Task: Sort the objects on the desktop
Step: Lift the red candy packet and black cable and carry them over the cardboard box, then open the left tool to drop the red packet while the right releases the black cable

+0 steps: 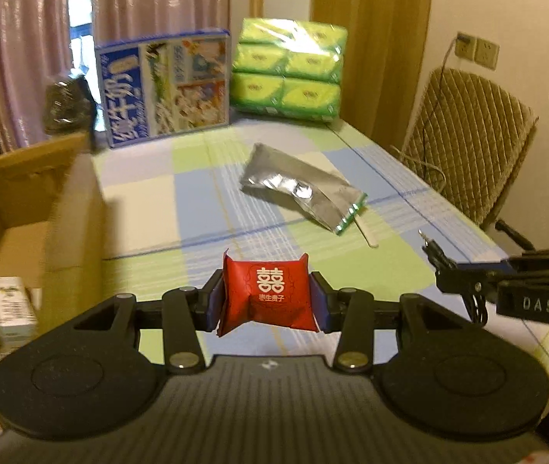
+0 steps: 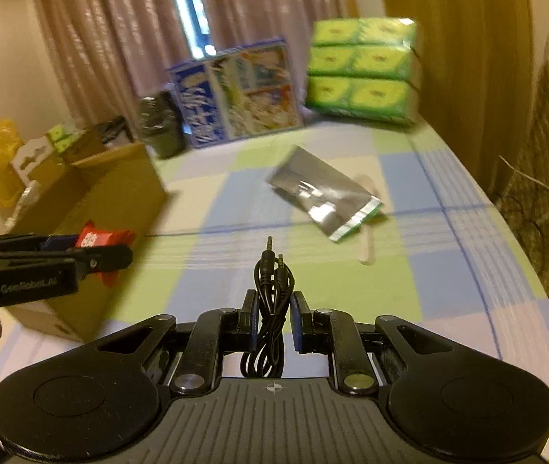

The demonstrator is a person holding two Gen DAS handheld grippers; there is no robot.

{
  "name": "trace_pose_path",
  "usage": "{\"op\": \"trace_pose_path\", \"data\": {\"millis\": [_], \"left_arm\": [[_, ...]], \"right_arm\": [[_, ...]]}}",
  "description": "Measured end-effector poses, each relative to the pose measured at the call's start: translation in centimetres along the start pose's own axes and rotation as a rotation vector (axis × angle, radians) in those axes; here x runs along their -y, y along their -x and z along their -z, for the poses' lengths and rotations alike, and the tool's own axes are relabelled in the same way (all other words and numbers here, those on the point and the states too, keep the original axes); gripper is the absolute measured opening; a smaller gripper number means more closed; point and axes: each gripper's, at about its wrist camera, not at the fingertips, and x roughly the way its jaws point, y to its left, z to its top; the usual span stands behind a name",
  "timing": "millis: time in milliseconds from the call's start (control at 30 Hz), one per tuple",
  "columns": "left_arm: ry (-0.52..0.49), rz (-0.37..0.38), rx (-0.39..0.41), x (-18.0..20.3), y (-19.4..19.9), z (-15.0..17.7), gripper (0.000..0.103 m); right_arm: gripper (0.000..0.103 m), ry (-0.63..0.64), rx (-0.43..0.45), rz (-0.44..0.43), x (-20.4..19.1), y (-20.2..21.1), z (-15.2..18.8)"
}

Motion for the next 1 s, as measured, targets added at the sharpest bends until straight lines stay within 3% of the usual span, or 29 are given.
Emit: {"op": "trace_pose_path", "data": {"millis": [267,567,767,1000], "left_arm": [[0.023,-0.084,0.049,-4.8,6.7,-1.5,0.039],[0.078,-0.231,0.027,-15.0,11.5,-1.6,0.039],[0.112,-0.260,0.000,-20.5,11.6,-1.3,0.039],[0.140,-0.230,-0.012,-23.3,9.0,-1.1,0.040]], "right_arm": [[0.013,0.108,0.054,-0.160,-9.6,1.2,-4.2],[0.013,0.191,0.045,-0.294,-19.8,-2.6,-8.7],[0.013,0.220,0.000,-0.322,-24.1,-7.0,-9.9],[0.014,0.193,-0.054,-0.319,-25.4,-11.8,-9.9]]}}
